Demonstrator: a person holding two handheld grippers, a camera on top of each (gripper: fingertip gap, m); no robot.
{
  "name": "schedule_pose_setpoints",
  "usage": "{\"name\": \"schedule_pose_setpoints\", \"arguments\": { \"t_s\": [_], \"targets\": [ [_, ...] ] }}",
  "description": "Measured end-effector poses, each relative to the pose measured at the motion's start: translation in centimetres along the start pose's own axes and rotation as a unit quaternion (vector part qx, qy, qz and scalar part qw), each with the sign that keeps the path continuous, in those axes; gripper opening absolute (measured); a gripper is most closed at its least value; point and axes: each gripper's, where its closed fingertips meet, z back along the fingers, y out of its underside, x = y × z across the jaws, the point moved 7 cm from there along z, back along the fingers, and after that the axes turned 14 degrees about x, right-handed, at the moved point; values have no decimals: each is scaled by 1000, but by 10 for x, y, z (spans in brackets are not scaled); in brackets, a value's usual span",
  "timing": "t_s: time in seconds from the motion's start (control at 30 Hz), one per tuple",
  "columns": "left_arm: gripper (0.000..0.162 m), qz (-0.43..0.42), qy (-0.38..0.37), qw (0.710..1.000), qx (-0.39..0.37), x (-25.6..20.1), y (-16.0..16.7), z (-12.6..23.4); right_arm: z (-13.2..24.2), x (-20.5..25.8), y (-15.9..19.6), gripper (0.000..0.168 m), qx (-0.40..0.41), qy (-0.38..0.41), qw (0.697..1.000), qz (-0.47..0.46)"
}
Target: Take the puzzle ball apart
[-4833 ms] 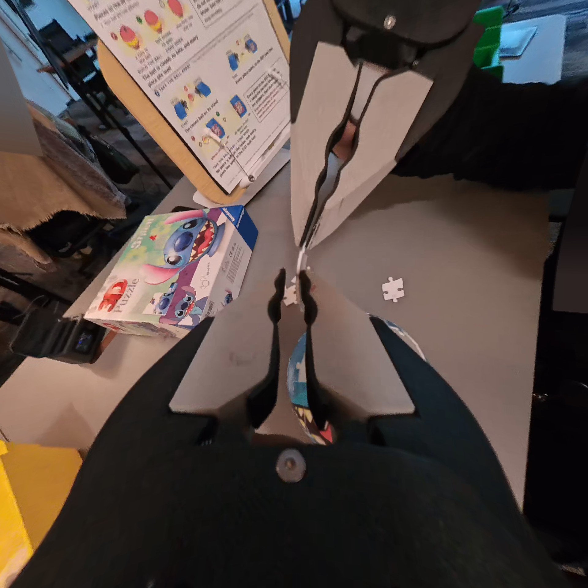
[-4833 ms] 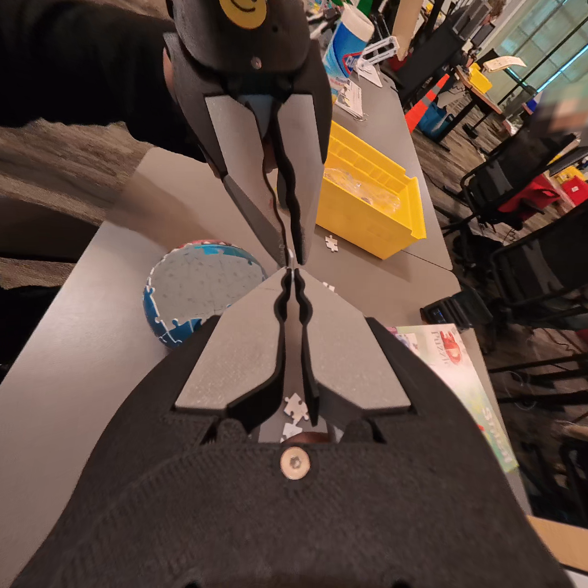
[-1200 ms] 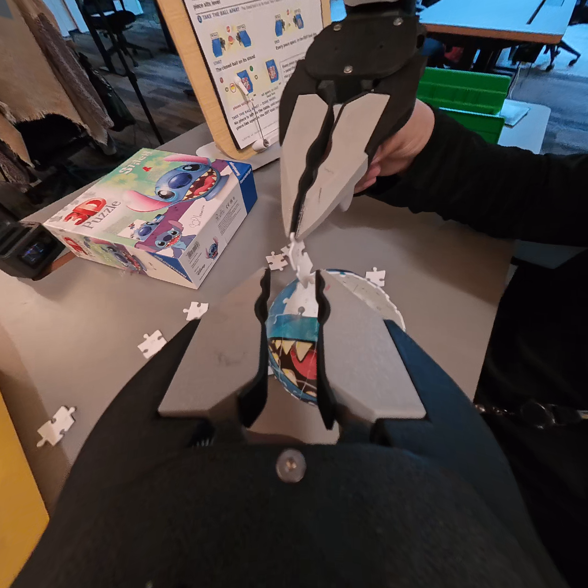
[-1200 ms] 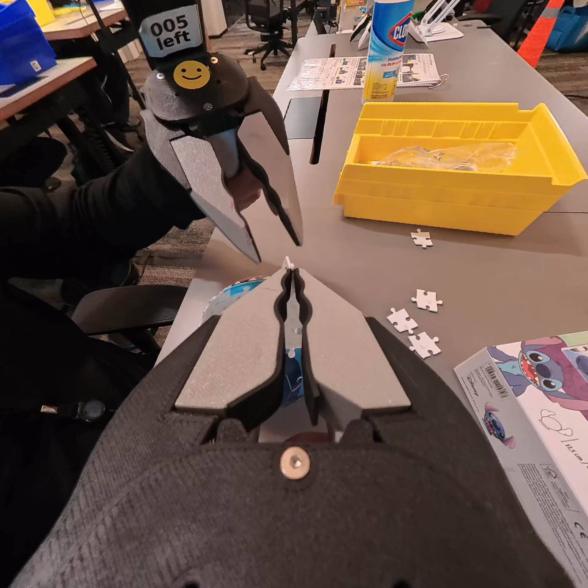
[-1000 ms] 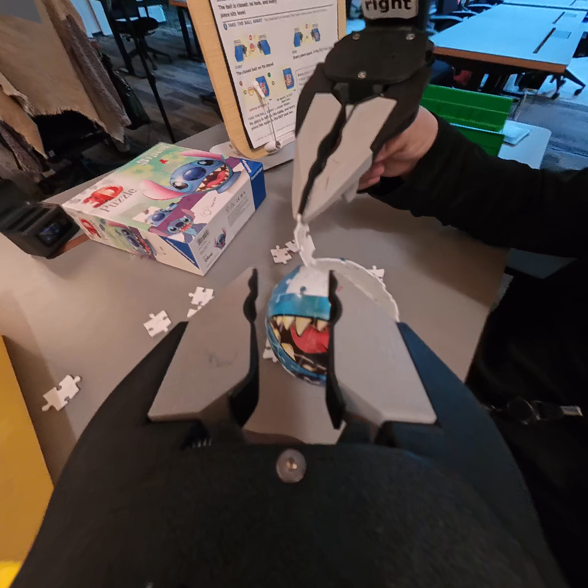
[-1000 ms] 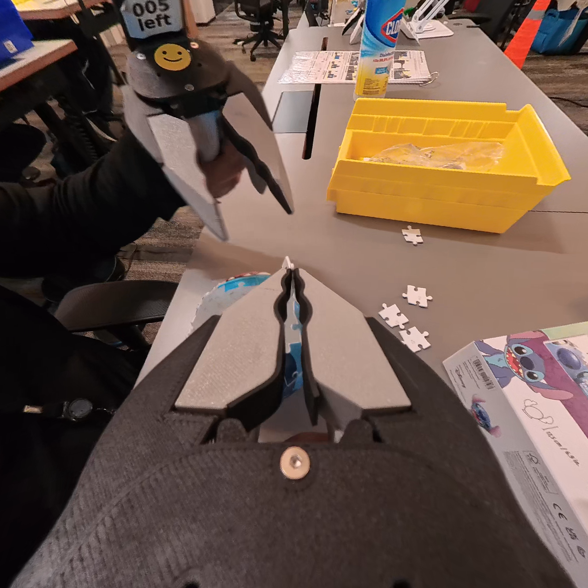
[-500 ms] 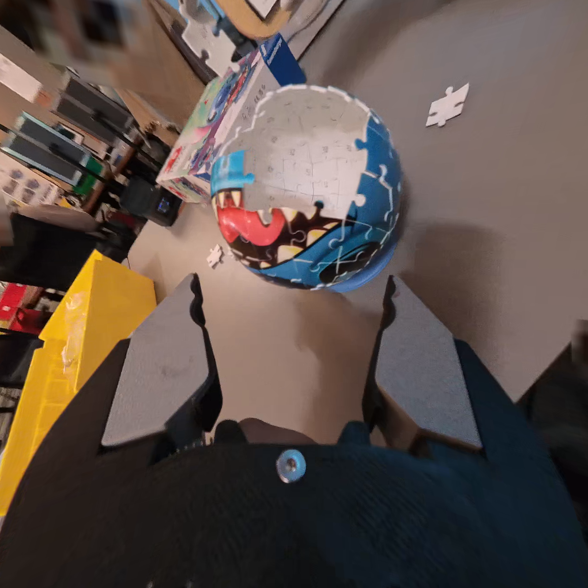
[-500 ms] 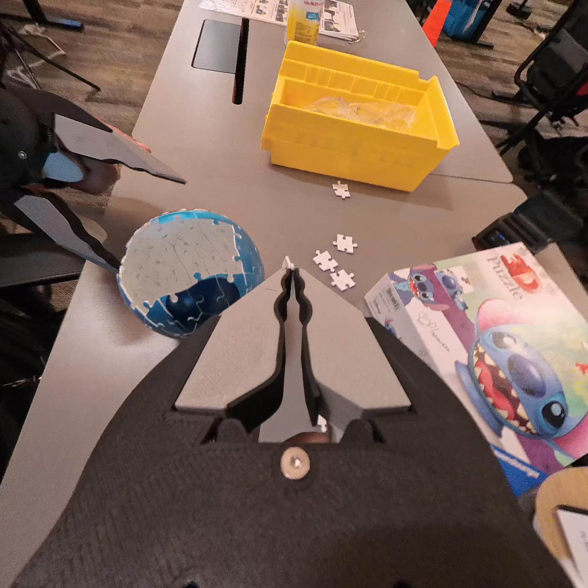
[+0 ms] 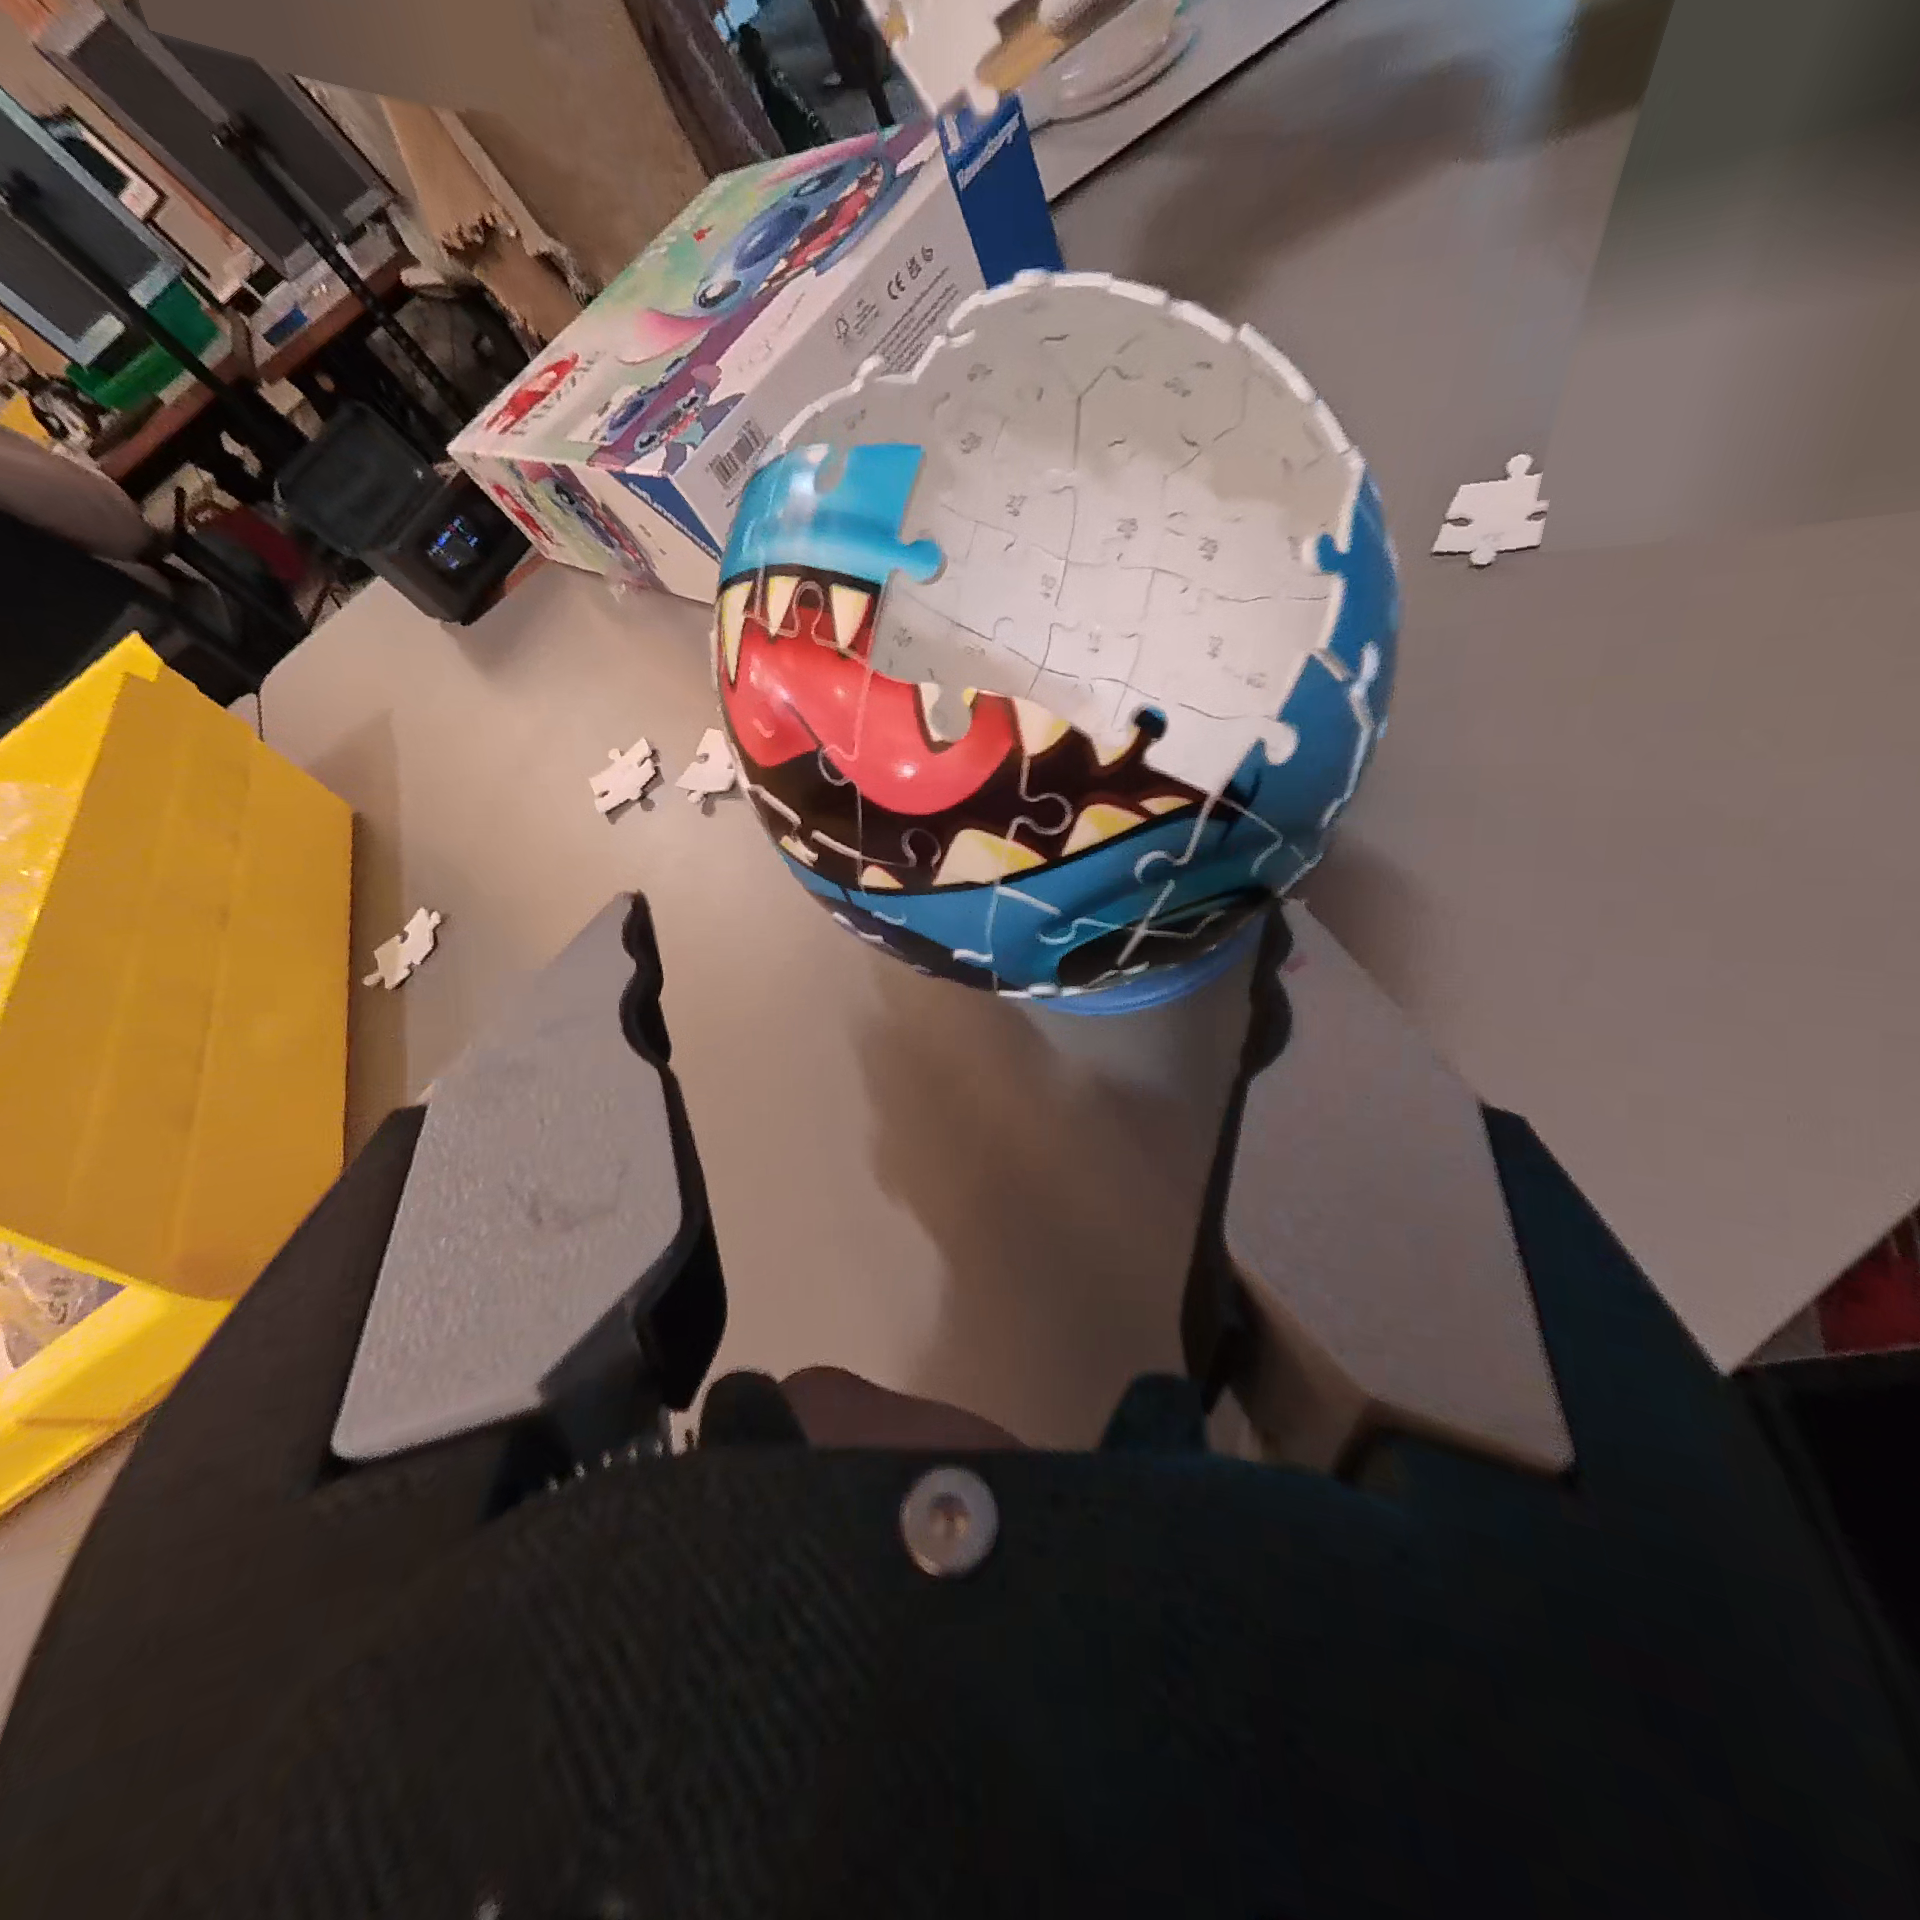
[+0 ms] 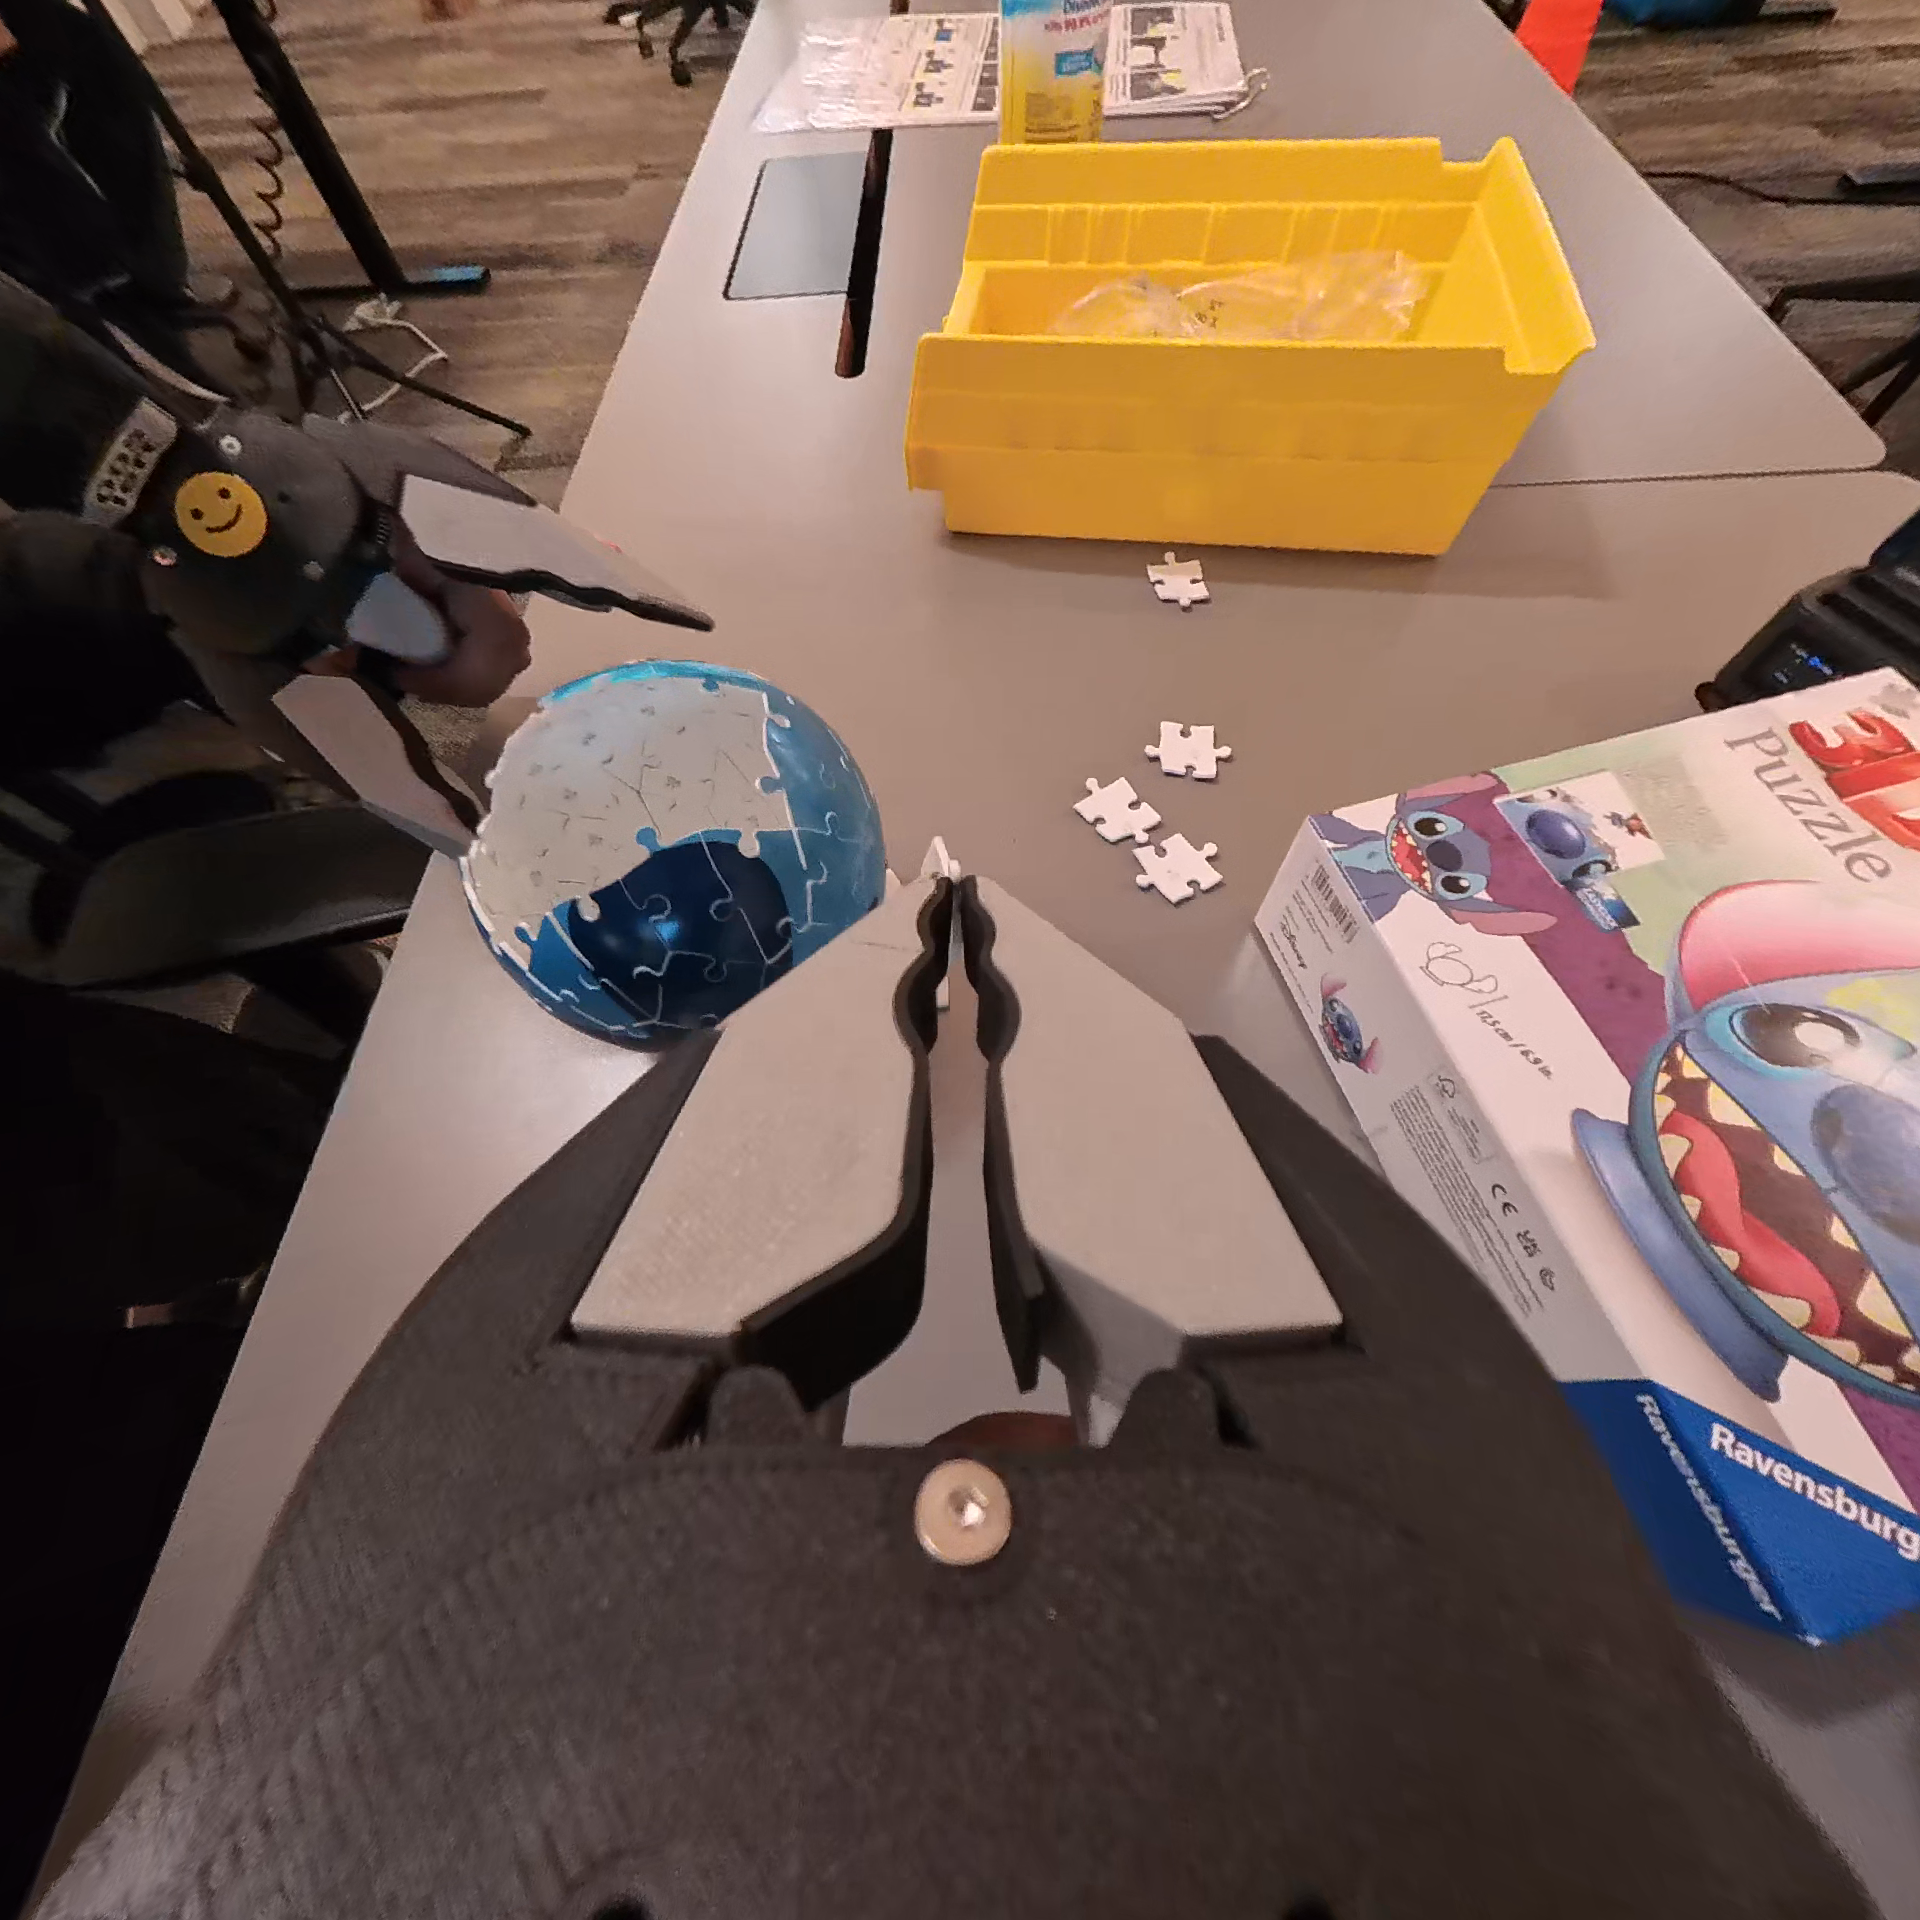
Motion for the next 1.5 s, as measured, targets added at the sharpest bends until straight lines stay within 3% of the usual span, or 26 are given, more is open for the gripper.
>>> {"name": "schedule_pose_setpoints", "arguments": {
  "t_s": [0.17, 0.27, 0.4, 0.5, 0.63, 0.67, 0.8, 0.9, 1.1, 1.3, 1.5],
  "targets": [
    [111, 8, 19, 1000, 12, 0, 4, 0, -5, 10, -8, 0, -4, -7, 1000, 24],
    [109, 6, 29, 1000, 0, 2, 5, 8, -13, 27, -14, 0, -4, 21, 996, 88],
    [88, 14, 48, 998, -45, 19, -1, 28, -22, 51, -32, 0, -17, 84, 981, 174],
    [88, 5, 74, 995, -70, 36, -5, 43, -25, 66, -40, 0, -52, 156, 955, 247],
    [89, -13, 120, 988, -96, 58, -14, 56, -32, 79, -38, 0, -41, 277, 888, 364],
    [91, -29, 136, 984, -109, 60, -17, 57, -34, 84, -38, 0, -42, 283, 878, 384],
    [55, -60, 169, 976, -124, 74, -28, 49, -45, 95, -38, 0, -27, 289, 850, 440],
    [54, -83, 195, 970, -121, 83, -33, 38, -51, 101, -45, 0, 11, 322, 813, 486],
    [51, -125, 227, 958, -124, 97, -44, 19, -65, 107, -46, 0, 23, 332, 781, 528],
    [47, -179, 258, 942, -116, 99, -54, 4, -73, 107, -40, 0, 56, 331, 766, 548],
    [25, -216, 296, 923, -120, 106, -61, -3, -80, 104, -37, 0, 63, 320, 768, 551]
  ]
}}
